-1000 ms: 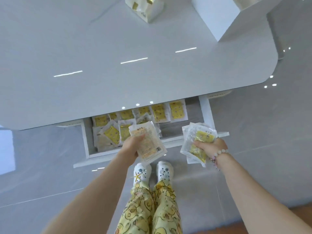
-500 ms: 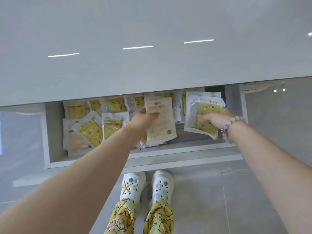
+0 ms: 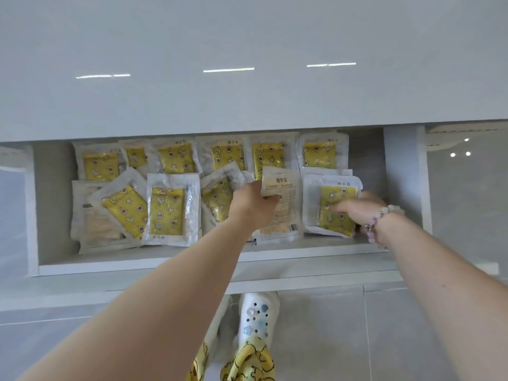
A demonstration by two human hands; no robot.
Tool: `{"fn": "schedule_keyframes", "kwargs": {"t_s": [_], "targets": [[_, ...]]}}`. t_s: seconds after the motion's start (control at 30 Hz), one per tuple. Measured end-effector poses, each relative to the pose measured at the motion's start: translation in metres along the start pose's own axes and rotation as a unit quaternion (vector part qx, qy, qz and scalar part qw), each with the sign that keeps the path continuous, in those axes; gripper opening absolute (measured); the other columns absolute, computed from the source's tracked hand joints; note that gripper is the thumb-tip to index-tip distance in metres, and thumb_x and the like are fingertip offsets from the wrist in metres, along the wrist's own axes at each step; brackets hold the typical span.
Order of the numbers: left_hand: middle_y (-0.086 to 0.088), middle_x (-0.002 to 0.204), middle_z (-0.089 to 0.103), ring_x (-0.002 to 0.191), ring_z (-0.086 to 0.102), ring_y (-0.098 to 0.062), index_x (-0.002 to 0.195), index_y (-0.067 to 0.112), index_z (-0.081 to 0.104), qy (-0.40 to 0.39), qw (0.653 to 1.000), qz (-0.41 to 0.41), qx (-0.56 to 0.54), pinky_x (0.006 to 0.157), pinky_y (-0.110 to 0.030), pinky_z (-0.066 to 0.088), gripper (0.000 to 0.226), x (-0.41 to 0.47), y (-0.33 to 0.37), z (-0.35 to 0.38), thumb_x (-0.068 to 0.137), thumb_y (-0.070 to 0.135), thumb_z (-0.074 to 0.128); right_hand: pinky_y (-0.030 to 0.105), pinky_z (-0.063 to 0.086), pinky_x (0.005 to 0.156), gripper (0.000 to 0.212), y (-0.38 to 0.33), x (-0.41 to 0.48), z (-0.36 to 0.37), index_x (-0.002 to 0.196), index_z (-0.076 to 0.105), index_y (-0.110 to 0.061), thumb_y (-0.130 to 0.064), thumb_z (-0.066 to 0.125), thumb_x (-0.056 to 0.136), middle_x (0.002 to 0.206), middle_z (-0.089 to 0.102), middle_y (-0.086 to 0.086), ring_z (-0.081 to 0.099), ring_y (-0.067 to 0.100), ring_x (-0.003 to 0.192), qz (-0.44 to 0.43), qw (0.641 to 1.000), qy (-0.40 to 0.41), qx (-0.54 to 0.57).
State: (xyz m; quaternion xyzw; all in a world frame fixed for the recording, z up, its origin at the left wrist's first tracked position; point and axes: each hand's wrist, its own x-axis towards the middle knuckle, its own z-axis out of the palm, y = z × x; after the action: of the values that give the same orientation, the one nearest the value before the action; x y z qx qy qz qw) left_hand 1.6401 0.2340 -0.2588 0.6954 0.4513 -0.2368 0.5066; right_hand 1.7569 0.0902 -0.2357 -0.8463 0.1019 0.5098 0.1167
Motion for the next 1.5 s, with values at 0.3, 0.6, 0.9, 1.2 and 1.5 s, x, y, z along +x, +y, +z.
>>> {"fn": "schedule_keyframes", "kwargs": {"t_s": [0.3,0.6,0.9,1.2,1.5], "targets": [[-0.007,0.109,0.061,0.101,0.061,-0.029,0.117,0.009,0.046,0.129,0.977,-0.057,0.158,0.064,-0.032,0.042,0.036,-0.006,0.003,0.015,0.090,0.027,0.062,0.028,0.053,0.062,0.040,0.006,0.016,0.004,0.107,0.058,-0.012,-0.029,0.077,0.077,0.104,0.063,0.005,0.061,0.022,0.077,-0.047,0.998,0.034,-0.028],[-0.005,0.104,0.061,0.097,0.063,-0.026,0.111,0.009,0.049,0.163,0.963,-0.074,0.199,0.060,-0.028,0.041,0.036,0.000,0.011,0.014,0.083,0.016,0.071,0.020,0.046,0.047,0.037,0.001,0.012,0.004,0.096,0.066,-0.011,-0.039,0.077,0.075,0.063,0.061,0.001,0.054,0.013,0.047,-0.003,0.994,0.088,-0.061],[-0.010,0.125,0.048,0.110,0.053,-0.028,0.126,0.005,0.038,0.174,0.944,0.017,0.281,0.069,-0.032,0.049,0.047,-0.005,0.009,0.027,0.084,-0.003,0.057,0.034,0.047,0.075,0.046,0.006,0.010,0.026,0.117,0.055,-0.009,-0.027,0.075,0.079,0.116,0.056,0.013,0.057,0.030,0.108,-0.090,0.937,0.264,-0.210],[-0.017,0.135,0.043,0.112,0.056,-0.030,0.134,0.000,0.036,0.051,0.952,0.030,0.301,0.077,-0.032,0.049,0.050,-0.019,0.017,0.036,0.086,-0.006,0.051,0.031,0.044,0.077,0.028,0.002,-0.006,0.044,0.119,0.056,-0.006,-0.007,0.041,0.096,0.124,0.052,0.012,0.056,0.028,0.110,-0.114,0.924,0.159,-0.328],[-0.009,0.138,0.044,0.125,0.045,-0.027,0.137,0.010,0.037,-0.120,0.937,0.019,0.328,0.096,-0.036,0.040,0.043,-0.098,0.018,-0.017,0.096,0.022,0.037,0.038,0.038,0.101,0.048,-0.011,-0.114,0.028,0.127,0.053,-0.014,-0.045,0.033,0.097,0.137,0.045,0.005,0.037,0.024,0.129,-0.145,0.913,0.031,-0.381]]}}
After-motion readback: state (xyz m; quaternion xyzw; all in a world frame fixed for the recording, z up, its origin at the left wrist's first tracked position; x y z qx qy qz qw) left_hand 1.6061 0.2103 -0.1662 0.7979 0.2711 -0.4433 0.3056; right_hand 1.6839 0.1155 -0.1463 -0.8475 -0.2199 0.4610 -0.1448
